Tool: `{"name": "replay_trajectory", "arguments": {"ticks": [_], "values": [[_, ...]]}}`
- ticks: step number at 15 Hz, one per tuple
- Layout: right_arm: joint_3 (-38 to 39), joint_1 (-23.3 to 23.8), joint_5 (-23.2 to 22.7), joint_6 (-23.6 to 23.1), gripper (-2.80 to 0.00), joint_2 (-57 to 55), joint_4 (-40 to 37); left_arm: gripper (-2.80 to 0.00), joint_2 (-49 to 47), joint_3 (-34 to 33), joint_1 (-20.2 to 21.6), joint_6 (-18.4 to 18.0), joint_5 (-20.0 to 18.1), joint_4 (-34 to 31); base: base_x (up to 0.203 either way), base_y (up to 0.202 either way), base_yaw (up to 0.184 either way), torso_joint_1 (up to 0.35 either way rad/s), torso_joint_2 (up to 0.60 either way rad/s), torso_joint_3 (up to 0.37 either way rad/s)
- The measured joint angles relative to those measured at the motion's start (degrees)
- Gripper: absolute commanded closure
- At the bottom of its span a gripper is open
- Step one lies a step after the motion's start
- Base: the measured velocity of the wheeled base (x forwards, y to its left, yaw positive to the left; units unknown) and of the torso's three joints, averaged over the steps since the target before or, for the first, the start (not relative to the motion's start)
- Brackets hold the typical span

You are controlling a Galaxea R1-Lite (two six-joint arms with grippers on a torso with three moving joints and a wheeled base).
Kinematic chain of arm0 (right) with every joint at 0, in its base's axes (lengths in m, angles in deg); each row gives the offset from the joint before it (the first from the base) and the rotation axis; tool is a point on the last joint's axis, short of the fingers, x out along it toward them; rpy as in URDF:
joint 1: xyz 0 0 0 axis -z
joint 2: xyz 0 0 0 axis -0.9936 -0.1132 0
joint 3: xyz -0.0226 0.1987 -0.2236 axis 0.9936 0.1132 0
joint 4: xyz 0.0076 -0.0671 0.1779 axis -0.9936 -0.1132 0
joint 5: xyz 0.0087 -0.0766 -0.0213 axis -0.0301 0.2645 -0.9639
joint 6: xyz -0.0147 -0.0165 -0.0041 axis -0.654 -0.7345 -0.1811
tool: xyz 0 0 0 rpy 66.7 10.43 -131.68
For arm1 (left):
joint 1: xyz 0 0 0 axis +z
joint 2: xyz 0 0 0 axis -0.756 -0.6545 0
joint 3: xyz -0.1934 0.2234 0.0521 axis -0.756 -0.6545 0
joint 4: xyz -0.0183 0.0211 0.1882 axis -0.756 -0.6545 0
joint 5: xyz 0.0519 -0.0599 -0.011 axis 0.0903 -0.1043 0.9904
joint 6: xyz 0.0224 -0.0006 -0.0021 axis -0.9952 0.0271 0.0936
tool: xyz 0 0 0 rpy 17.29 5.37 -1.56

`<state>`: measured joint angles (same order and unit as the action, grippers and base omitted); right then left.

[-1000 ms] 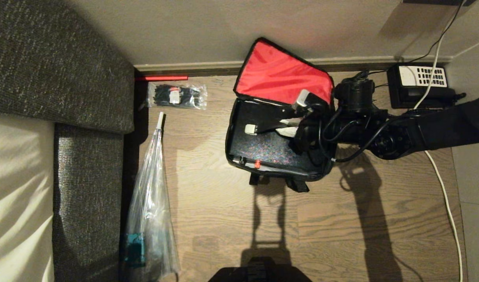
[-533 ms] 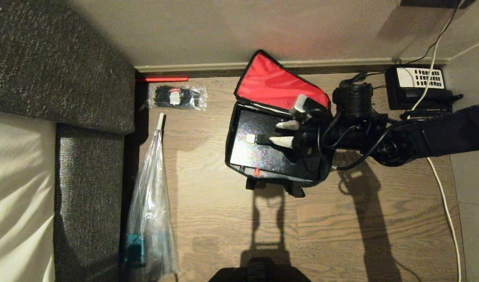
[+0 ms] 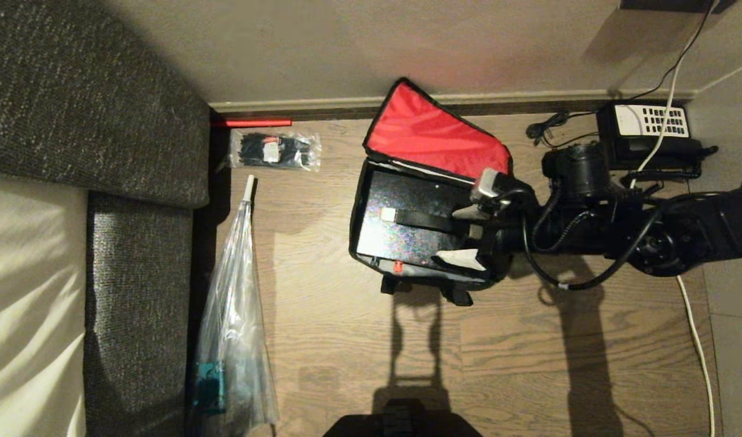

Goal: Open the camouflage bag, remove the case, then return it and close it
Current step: Place the black box back, then close the top of the storage box

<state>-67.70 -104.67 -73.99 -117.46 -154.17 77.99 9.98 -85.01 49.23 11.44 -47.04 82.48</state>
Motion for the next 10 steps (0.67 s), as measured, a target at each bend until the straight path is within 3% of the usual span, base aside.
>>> {"name": "replay_trajectory", "arguments": {"ticks": [3,7,10], "values": [[4.9,3.6,3.1,3.7,0.0,7.9,-3.4,0.0,0.0,0.0,0.1,0.0,0.0,0.0,0.0,0.0,0.0,0.0,0.0,0.0],[12.3,11.0,11.6,18.1,0.0,16.6,-10.5,0.0,0.0,0.0,0.1,0.0,0.0,0.0,0.0,0.0,0.0,0.0,0.0,0.0],[15.4,16.0,11.9,26.2,0.0,17.6,-10.2,0.0,0.0,0.0,0.0,0.0,0.0,0.0,0.0,0.0,0.0,0.0,0.0,0.0]]}}
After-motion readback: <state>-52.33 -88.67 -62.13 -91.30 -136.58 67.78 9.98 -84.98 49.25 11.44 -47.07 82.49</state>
